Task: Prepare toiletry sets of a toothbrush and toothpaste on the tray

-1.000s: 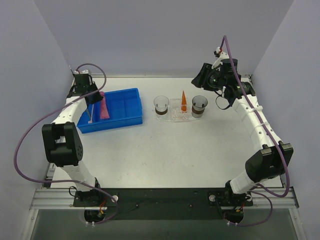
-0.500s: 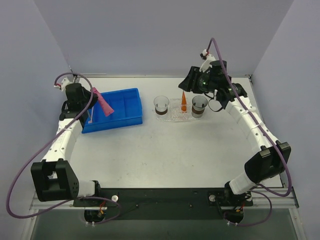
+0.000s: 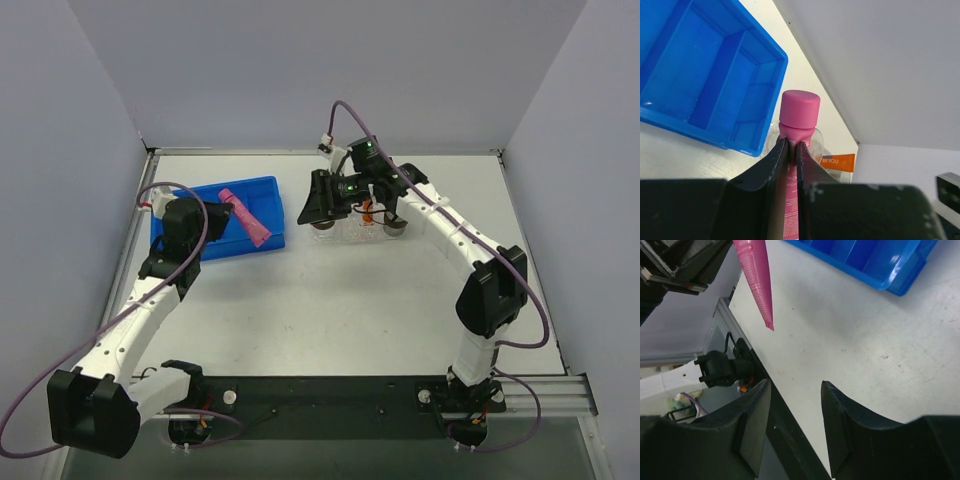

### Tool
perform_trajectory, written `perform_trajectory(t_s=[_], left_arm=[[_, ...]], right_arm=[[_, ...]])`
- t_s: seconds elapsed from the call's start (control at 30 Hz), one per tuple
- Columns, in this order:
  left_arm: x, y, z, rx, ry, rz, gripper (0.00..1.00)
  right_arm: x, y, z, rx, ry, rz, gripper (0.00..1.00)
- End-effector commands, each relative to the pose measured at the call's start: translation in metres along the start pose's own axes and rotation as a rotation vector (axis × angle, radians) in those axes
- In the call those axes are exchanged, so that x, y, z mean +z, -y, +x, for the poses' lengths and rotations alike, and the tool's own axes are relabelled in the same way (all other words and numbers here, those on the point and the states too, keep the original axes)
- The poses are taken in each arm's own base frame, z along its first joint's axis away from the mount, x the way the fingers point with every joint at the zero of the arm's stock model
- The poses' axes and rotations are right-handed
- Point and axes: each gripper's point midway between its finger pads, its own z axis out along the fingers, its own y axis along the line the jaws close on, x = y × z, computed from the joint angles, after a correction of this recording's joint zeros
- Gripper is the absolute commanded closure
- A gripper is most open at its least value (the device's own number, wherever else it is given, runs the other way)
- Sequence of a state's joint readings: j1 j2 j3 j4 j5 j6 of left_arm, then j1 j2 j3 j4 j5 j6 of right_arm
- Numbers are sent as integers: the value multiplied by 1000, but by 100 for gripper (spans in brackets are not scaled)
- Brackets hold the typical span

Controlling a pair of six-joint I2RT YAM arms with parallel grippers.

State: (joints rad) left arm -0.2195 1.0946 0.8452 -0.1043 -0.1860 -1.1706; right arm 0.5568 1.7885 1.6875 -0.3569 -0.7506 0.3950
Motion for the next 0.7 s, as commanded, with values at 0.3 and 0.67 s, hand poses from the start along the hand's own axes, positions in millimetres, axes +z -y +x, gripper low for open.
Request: perform_trajectory(t_s=[0.3,0.67], left_arm=[[-25,36,20,-183,-24,134,97],[-39,45,31,-236,-28,158,97]], right_arm=[[13,-42,39,-68,-186,-111,62],[21,-36,47,-114,-201,-56,66]])
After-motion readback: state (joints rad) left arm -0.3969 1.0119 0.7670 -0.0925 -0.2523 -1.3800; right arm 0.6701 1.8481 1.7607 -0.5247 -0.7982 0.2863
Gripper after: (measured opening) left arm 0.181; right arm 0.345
